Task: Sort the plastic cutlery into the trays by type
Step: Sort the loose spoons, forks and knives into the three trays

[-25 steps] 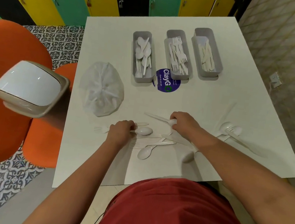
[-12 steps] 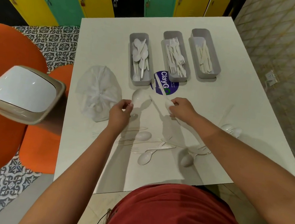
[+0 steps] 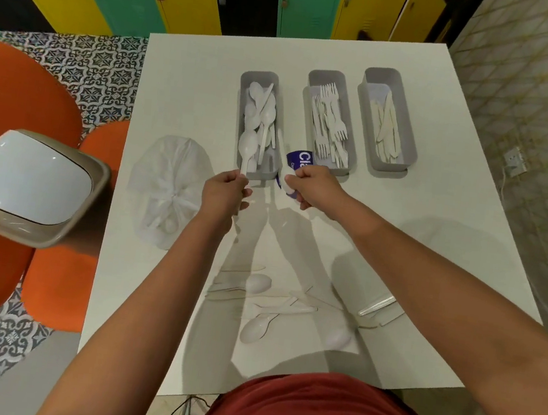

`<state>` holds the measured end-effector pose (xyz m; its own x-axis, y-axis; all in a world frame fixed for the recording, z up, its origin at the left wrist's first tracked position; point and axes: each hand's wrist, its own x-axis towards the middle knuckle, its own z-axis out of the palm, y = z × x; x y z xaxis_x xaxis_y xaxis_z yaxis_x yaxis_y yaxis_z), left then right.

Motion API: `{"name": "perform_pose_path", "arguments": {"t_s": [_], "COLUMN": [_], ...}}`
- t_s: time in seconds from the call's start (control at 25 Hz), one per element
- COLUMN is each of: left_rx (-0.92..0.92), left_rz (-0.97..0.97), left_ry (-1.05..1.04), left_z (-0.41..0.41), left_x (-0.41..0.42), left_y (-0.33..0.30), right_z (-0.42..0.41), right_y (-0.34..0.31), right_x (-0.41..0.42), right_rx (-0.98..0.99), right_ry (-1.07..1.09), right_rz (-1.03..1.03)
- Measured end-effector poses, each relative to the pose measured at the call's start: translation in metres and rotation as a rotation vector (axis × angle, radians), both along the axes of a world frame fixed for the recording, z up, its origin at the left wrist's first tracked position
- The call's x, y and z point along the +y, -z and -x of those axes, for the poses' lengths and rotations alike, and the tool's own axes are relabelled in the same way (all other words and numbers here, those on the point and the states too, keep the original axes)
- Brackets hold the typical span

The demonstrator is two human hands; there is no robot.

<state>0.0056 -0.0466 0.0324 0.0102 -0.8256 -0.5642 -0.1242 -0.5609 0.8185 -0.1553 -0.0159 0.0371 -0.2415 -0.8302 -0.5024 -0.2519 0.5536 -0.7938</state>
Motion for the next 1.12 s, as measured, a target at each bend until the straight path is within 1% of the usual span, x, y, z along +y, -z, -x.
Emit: {"name": "perform_pose_path", "arguments": {"t_s": [0.16, 0.24, 0.44, 0.56, 0.68, 0.72, 0.84, 0.92, 1.04, 1.12], "left_rx": [-0.046, -0.099, -0.336, -0.407, -0.488, -0.493, -0.419, -0.398, -0.352, -0.325], "left_rz": [-0.048, -0.032, 0.047, 0.133, 0.234, 0.244, 0.252, 0.266, 0.263, 0.257], "left_ry": [0.033, 0.049, 0.138, 0.194, 0.301, 0.318, 0.310, 0.327, 0.370, 0.425], "left_z": [0.020, 0.028, 0.041, 0.048, 0.053, 0.052, 0.045, 0.041, 0.034, 0.026], "left_x": [-0.028, -0.042, -0.089, -0.105, -0.107, -0.105, -0.089, -0.073, -0.043, -0.021], "left_y": [0.006, 0.005, 0.011, 0.008, 0.005, 0.005, 0.011, 0.012, 0.011, 0.012], "right_z": [0.006, 0.008, 0.010, 0.012, 0.020, 0.025, 0.040, 0.050, 0.059, 0.058], "right_y": [0.002, 0.003, 0.004, 0.002, 0.000, 0.002, 0.007, 0.010, 0.016, 0.024], "right_x": [-0.036, -0.055, -0.090, -0.105, -0.105, -0.101, -0.081, -0.064, -0.031, -0.002], "right_rx": [0.017, 0.024, 0.017, 0.042, 0.072, 0.058, 0.042, 0.051, 0.105, 0.165], "right_ry": [-0.030, -0.032, -0.073, -0.108, -0.162, -0.152, -0.079, -0.026, 0.014, -0.017], "right_rz": [-0.017, -0.012, -0.008, -0.015, -0.078, -0.064, 0.010, 0.017, 0.004, -0.004]}}
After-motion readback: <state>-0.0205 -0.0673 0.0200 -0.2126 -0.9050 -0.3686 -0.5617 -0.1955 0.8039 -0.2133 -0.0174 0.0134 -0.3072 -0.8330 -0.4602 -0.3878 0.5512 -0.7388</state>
